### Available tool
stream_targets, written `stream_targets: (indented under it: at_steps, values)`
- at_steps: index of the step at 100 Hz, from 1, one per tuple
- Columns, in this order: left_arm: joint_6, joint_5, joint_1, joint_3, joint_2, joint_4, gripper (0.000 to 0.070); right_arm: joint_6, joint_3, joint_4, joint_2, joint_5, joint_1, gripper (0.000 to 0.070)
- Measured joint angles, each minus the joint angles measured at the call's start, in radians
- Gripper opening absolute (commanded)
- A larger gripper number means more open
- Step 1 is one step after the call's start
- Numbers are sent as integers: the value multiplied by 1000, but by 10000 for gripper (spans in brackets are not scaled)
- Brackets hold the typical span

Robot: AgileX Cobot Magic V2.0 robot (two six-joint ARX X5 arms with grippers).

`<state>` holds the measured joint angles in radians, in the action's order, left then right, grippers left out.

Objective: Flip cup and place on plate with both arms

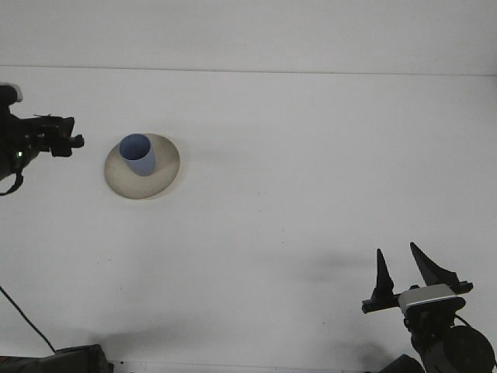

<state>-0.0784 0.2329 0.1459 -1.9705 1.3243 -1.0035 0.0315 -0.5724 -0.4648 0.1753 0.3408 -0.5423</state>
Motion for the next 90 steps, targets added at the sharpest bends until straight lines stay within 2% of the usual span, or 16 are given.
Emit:
stream_targets:
  at_steps: [15,27,33,41,64,90]
  values:
    - [-3,2,0,358,-257,270,8,-2,32,82,0,0,0,405]
    - [0,2,0,679,-453,492,11,-2,44,128,16,5,0,382]
    - [12,2,0,841,-539,597,11,-2,44,157,35,20,0,265]
    - [25,2,-2,1054,-632,743,11,-2,44,181,61,42,0,0]
    - [77,2,-3,1541,-852,1063,11,-2,46,213,94,50,0,1]
    - [118,-29,-4,1573,-931,1106,11,-2,46,219,93,56,6,1]
